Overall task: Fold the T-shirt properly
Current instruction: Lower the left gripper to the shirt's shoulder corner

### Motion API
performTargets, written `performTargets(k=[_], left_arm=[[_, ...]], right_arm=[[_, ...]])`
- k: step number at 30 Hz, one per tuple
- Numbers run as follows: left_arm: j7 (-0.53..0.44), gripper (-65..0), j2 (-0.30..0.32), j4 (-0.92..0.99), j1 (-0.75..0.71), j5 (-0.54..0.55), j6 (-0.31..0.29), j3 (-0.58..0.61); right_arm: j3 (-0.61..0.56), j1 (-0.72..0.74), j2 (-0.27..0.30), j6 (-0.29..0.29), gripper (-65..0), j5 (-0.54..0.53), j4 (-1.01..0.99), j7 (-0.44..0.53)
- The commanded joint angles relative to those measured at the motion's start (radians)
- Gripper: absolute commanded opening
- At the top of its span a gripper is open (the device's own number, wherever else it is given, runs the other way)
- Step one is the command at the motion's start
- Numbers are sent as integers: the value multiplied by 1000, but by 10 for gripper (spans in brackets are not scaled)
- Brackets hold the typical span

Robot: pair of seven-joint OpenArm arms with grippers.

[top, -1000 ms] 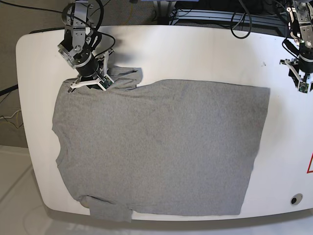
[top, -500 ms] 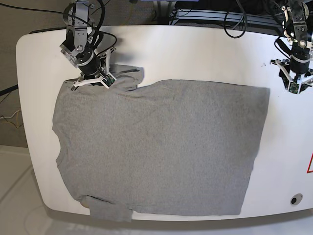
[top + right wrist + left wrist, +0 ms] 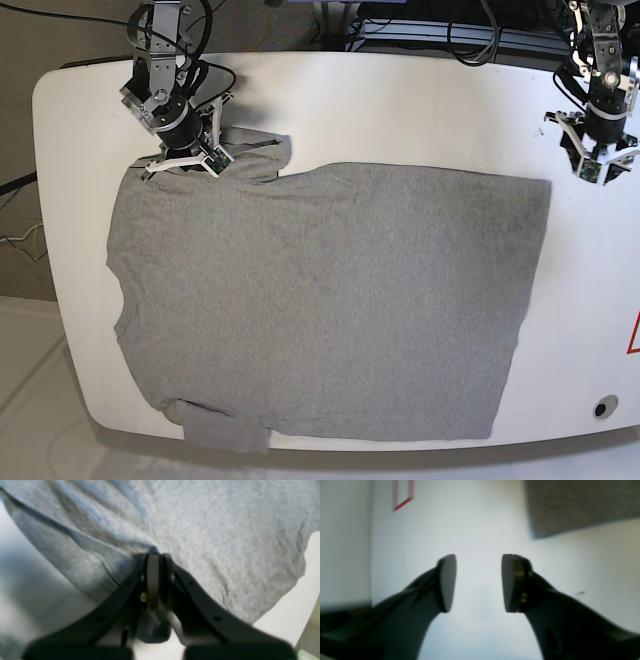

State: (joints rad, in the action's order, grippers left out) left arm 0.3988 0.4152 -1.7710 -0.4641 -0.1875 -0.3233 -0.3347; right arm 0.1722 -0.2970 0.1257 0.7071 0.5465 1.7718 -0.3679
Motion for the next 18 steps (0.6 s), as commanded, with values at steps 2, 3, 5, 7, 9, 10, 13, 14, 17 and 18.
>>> performTargets(k=[2, 3, 5, 7, 9, 10, 13, 14, 17, 18], left_arm=[[-31, -325, 107, 114, 107, -74, -103, 132], [-37, -322, 134, 147, 134, -98, -129, 169], [-48, -328, 172, 199, 184, -141, -163, 221], [-58, -338, 196, 239, 224, -164, -175, 248], [-76, -344, 221, 346, 310, -183, -193, 273], [-79, -346, 218, 354, 319, -181, -194, 268], [-85, -349, 208, 374, 338, -172, -198, 249], [-86, -350, 204, 378, 341, -171, -198, 246], [-89, -350, 191, 389, 348, -169, -200, 238], [-92, -348, 184, 405, 359, -179, -201, 241]], right_arm=[[3, 7, 9, -9, -650, 0, 20, 2], [4, 6, 9, -9, -650, 1, 21, 1], [6, 5, 11, -9, -650, 0, 21, -2], [6, 6, 14, -9, -650, -2, 21, -5], [3, 8, 18, -9, -650, -4, 24, -23], [1, 9, 20, -9, -650, -5, 23, -26], [-6, 10, 24, -9, -650, -9, 22, -32], [-7, 10, 23, -9, -650, -13, 22, -33], [-10, 8, 21, -9, -650, -20, 25, -34], [-6, 7, 16, -9, -650, -26, 27, -29]])
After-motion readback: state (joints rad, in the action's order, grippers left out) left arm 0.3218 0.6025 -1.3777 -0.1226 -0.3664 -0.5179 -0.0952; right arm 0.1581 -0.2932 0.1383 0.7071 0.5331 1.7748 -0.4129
